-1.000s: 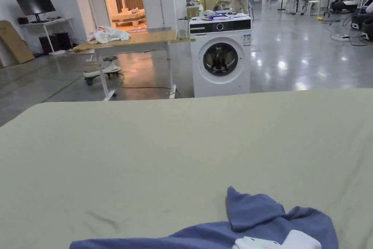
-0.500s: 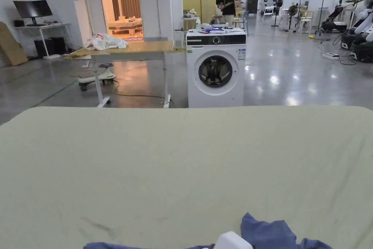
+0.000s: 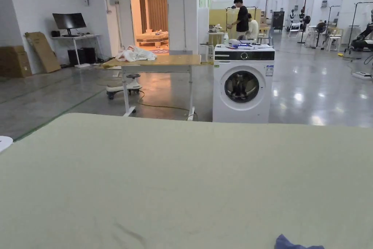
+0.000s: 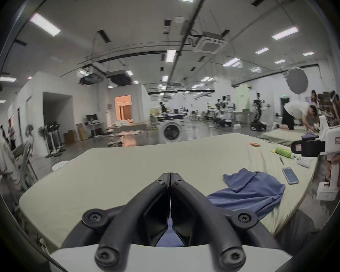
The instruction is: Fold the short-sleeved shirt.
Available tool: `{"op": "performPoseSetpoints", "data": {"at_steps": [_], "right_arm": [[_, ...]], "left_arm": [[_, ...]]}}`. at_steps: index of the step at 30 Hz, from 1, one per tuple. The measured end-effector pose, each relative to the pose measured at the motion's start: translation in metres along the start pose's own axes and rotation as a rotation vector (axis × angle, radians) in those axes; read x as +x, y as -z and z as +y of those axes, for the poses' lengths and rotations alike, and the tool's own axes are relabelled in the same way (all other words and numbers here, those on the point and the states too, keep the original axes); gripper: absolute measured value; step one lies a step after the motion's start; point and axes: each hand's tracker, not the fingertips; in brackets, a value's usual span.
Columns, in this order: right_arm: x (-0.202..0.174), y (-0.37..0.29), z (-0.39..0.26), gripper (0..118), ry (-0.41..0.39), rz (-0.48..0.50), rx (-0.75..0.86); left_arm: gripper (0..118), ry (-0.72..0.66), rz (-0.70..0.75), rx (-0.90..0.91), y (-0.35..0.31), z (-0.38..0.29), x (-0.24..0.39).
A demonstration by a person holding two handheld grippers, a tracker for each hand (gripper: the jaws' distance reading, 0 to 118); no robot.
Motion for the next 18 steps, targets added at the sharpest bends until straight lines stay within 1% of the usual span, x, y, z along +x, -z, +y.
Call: {"op": "performPoseSetpoints", "data": {"at_steps": [2, 3, 6, 13, 14, 15, 17, 18], "right_arm": [[0.001, -0.001, -0.002, 0, 0.009, 0.007, 0.004], [0.001, 0.0, -0.003, 0, 0.009, 0.011, 0.007], [-0.001, 0.005, -0.006, 0, 0.006, 0.025, -0.007], [-0.012, 0.009, -0.013, 0, -0.024, 0.037, -0.033], [-0.012, 0.009, -0.014, 0, -0.025, 0.036, -0.036], [-0.012, 0.009, -0.014, 0, -0.025, 0.035, -0.04], [-0.01, 0.009, -0.016, 0, -0.024, 0.03, -0.052], [-0.008, 0.007, -0.018, 0, -0.027, 0.026, -0.052]], "left_arm": [[0, 0.011, 0.017, -0.005, -0.013, -0.007, -0.002], [0, 0.024, 0.053, -0.007, -0.017, -0.009, -0.001], [0, 0.018, 0.07, -0.034, -0.022, -0.011, -0.003], [0, -0.092, 0.073, -0.049, -0.004, -0.012, -0.023], [0, -0.1, 0.071, -0.067, 0.001, -0.013, -0.025], [0, -0.111, 0.046, -0.124, 0.01, -0.014, -0.029], [0, -0.117, 0.087, -0.147, 0.019, -0.02, -0.029], [0, -0.129, 0.082, -0.192, 0.027, -0.024, -0.031]]}}
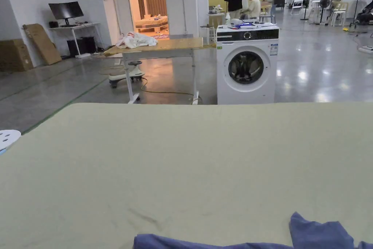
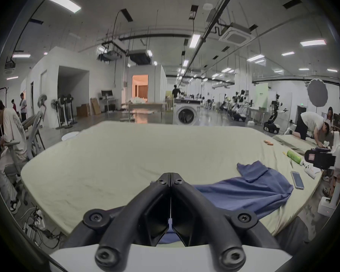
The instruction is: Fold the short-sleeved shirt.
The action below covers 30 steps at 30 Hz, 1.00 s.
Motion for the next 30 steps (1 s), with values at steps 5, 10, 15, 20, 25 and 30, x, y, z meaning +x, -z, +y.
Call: {"op": "performPoseSetpoints", "data": {"at_steps": [5, 10, 15, 20, 25, 30], "right_arm": [[0.016, -0.001, -0.011, 0, 0.039, -0.013, -0.03], [0.031, -0.002, -0.021, 0, 0.074, -0.045, -0.067], [0.047, -0.011, -0.029, 0, 0.098, -0.09, -0.082], [0.065, -0.013, -0.036, 0, 0.2, -0.156, -0.108], [0.073, 0.0, -0.032, 0, 0.167, -0.189, -0.137], [0.091, 0.066, -0.004, 6, -0.01, -0.139, -0.249]], "left_arm": [[33, -0.112, -0.056, -0.165, 0.078, -0.01, -0.027], [52, -0.17, -0.093, -0.345, 0.18, -0.024, -0.045], [52, -0.127, -0.058, -0.445, 0.255, -0.034, -0.045], [23, -0.08, -0.034, -0.547, 0.29, -0.054, -0.032], [7, -0.025, -0.046, -0.589, 0.292, -0.052, -0.024], [6, 0.031, -0.048, -0.653, 0.301, -0.046, -0.017]]}}
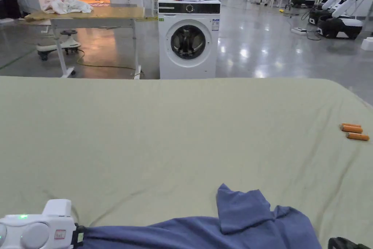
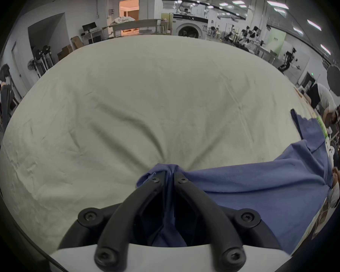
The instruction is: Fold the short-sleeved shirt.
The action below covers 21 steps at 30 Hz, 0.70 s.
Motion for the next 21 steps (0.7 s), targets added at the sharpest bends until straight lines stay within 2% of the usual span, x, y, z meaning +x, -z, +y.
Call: {"op": "performPoseSetpoints", "data": {"at_steps": [1, 2, 3, 4, 6, 9, 11, 13, 14, 15, 17, 18, 20, 21], "right_arm": [[0.002, 0.016, 0.009, 17, -0.041, -0.004, -0.005], [0.005, 0.034, 0.016, 36, -0.068, 0.013, 0.001], [0.009, 0.054, 0.024, 63, -0.092, 0.028, -0.037], [0.013, 0.072, 0.03, 74, -0.102, 0.055, -0.061], [0.023, 0.113, 0.039, 75, -0.134, 0.088, -0.119], [0.034, 0.166, 0.041, 75, -0.216, 0.076, -0.226], [0.043, 0.194, 0.04, 75, -0.205, 0.107, -0.296], [0.053, 0.216, 0.037, 71, -0.168, 0.139, -0.356], [0.056, 0.224, 0.035, 65, -0.171, 0.153, -0.375], [0.056, 0.228, 0.033, 52, -0.193, 0.163, -0.394], [0.052, 0.229, 0.031, 46, -0.244, 0.189, -0.409], [0.052, 0.226, 0.033, 35, -0.249, 0.191, -0.386], [0.057, 0.224, 0.036, 6, -0.229, 0.213, -0.375], [0.057, 0.222, 0.038, 4, -0.23, 0.206, -0.38]], "left_arm": [[6, 0.017, 0.004, -0.012, 0.0, 0.003, 0.001], [6, 0.038, 0.008, -0.024, 0.001, 0.005, 0.002], [6, 0.048, 0.011, -0.028, 0.002, 0.005, 0.004], [6, 0.051, 0.013, -0.03, 0.002, 0.006, 0.005], [6, 0.052, 0.016, -0.034, 0.002, 0.006, 0.005], [6, 0.061, 0.019, -0.029, 0.0, 0.004, 0.006], [6, 0.055, 0.019, -0.026, 0.0, 0.003, 0.005], [6, 0.056, 0.02, -0.027, -0.001, 0.004, 0.005], [6, 0.058, 0.021, -0.029, -0.001, 0.004, 0.005], [6, 0.061, 0.022, -0.031, 0.0, 0.005, 0.006], [6, 0.065, 0.023, -0.034, 0.0, 0.005, 0.006], [6, 0.068, 0.023, -0.036, 0.0, 0.006, 0.006], [6, 0.07, 0.024, -0.039, 0.001, 0.006, 0.006], [6, 0.072, 0.026, -0.04, 0.0, 0.006, 0.007]]}}
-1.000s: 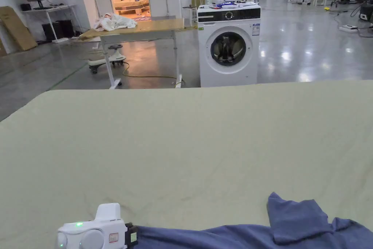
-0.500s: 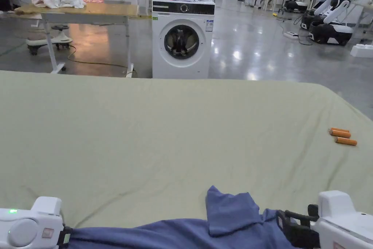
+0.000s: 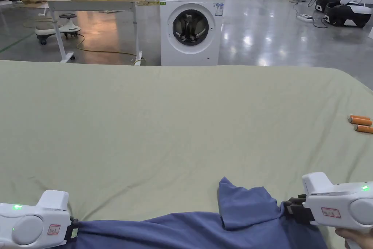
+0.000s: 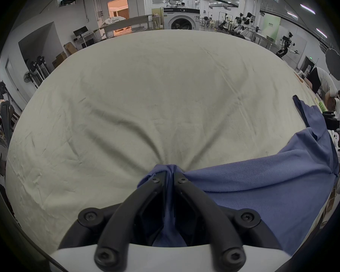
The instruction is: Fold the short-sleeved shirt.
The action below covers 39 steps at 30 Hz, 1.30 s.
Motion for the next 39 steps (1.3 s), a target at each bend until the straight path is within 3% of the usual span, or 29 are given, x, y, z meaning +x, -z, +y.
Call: {"op": "performPoseSetpoints", "data": {"at_steps": [4, 8, 12, 18, 23, 26, 29, 39], "right_arm": [[-0.006, -0.018, -0.003, 3, -0.001, -0.013, 0.03], [-0.014, -0.061, -0.012, 3, 0.071, -0.067, 0.136], [-0.018, -0.122, -0.019, 3, 0.136, -0.072, 0.264], [-0.036, -0.224, 0.008, 3, 0.217, -0.117, 0.483], [-0.042, -0.289, 0.05, 3, 0.283, -0.083, 0.646], [-0.045, -0.318, 0.081, 3, 0.266, -0.079, 0.702], [-0.047, -0.343, 0.115, 3, 0.223, -0.13, 0.759], [-0.051, -0.383, 0.227, 3, 0.187, -0.213, 0.86]], "left_arm": [[4, 0.023, 0.0, 0.02, -0.003, -0.004, 0.001], [1, 0.053, -0.059, 0.081, -0.026, -0.005, -0.013], [0, -0.083, -0.18, 0.324, -0.104, -0.018, -0.029], [0, -0.063, -0.214, 0.608, -0.236, -0.019, -0.037], [0, -0.109, -0.221, 0.785, -0.323, 0.005, -0.046], [0, -0.048, -0.119, 0.844, -0.357, 0.029, -0.049], [0, -0.068, -0.11, 0.886, -0.383, 0.048, -0.055], [0, -0.042, 0.064, 1.023, -0.415, 0.125, -0.062]]}}
